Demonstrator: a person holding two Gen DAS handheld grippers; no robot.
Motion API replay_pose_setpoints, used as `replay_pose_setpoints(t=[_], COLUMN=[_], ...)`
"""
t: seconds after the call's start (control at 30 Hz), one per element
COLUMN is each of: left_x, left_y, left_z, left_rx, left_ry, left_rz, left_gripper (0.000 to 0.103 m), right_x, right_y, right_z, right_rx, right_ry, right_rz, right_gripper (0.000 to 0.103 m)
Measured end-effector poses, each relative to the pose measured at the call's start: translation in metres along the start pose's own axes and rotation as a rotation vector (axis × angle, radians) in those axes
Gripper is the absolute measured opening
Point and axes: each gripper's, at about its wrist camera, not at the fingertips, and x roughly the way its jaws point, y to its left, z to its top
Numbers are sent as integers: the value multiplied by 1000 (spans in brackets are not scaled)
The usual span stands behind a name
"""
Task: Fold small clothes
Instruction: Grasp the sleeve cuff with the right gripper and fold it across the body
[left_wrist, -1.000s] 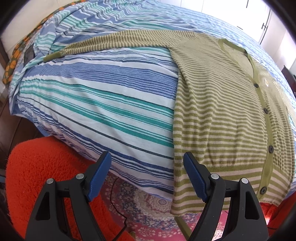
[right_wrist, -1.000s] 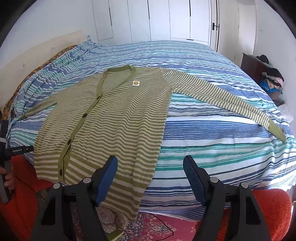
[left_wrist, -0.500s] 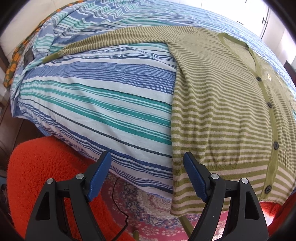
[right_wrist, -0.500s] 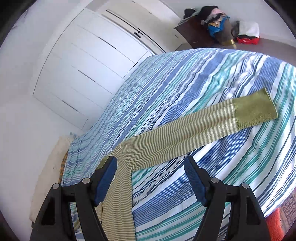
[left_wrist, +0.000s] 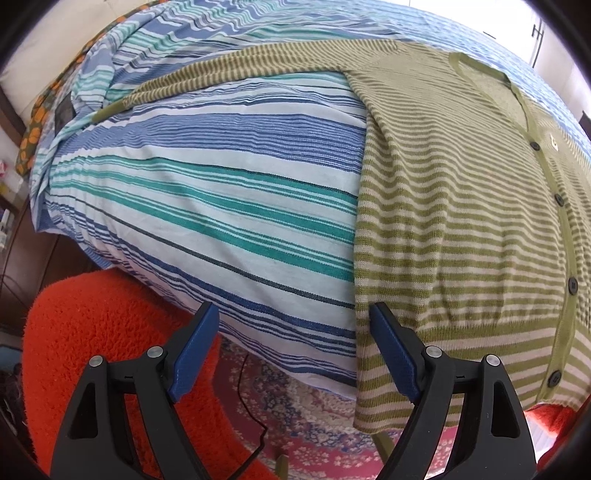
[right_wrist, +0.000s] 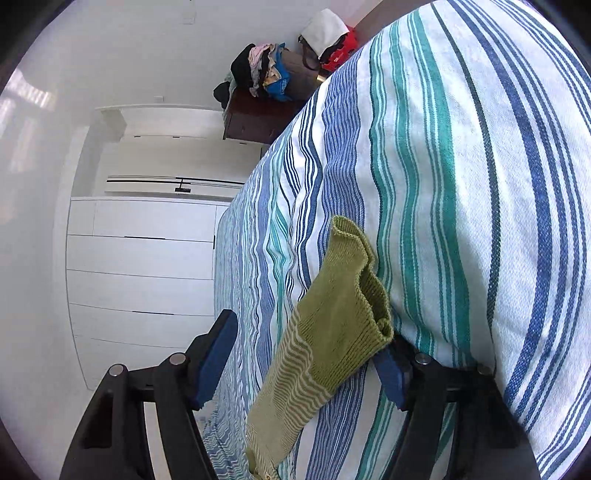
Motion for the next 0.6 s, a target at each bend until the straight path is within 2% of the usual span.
replay_pose_setpoints(t=[0.13, 0.2, 0.23, 0.27, 0.3, 0.4, 0.5, 0.6], left_x=[0, 1, 2, 2, 2, 0, 1, 2], left_y=[-4, -4, -5, -5, -4, -4, -3, -1], left_z=[-1, 0, 0, -1, -1, 0, 0, 1], left_rx=[7, 5, 4, 1, -1, -2, 0, -11], left_ry=[3, 6, 7, 8, 8, 0, -1, 2], left_rz=[10, 12, 13, 13, 12, 9, 3, -15], left_gripper=[86, 86, 86, 86, 86, 86, 86, 86], right_x=[14, 22, 24, 27, 28, 21, 25, 37], right_y=[14, 17, 19, 20, 22, 36, 77, 143], right_z=[12, 17, 19, 20, 19, 15, 5, -18], right_rx=[-87, -117, -147, -190, -226, -275, -320, -399], right_ry=[51, 89, 113, 134, 139, 111, 125, 175], right_rz=[-26, -85, -126, -193, -253, -258, -178, -71], right_gripper=[68, 53, 32, 6, 4, 4, 4, 4])
